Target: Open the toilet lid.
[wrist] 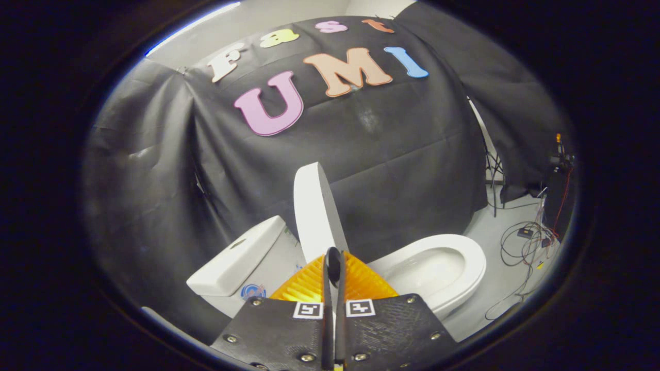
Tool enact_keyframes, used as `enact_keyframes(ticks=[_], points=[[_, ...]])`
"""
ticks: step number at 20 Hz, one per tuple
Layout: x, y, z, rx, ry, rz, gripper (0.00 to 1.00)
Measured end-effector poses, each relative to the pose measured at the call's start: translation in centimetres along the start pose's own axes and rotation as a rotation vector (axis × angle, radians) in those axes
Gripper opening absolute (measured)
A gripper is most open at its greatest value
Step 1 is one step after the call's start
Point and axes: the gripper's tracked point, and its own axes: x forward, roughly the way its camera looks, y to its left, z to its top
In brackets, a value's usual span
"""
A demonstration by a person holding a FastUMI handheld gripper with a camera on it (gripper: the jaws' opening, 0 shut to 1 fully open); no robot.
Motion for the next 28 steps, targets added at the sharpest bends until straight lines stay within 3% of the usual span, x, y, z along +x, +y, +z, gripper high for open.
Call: enact_keyframes(ticks=[16,22,23,28], points=[[-0.4,6.4,-2.6,-0.013,-0.017,0.080,0.02],[-0.2,8.8,-3.8,-0.159,-0.010,0.135,0.02],[-0.5,9.0,-3.5,-0.170,-0.030,0.143,0.09],[-0.4,9.7,-4.2,-0.214,-0.033,0.144,0.09]])
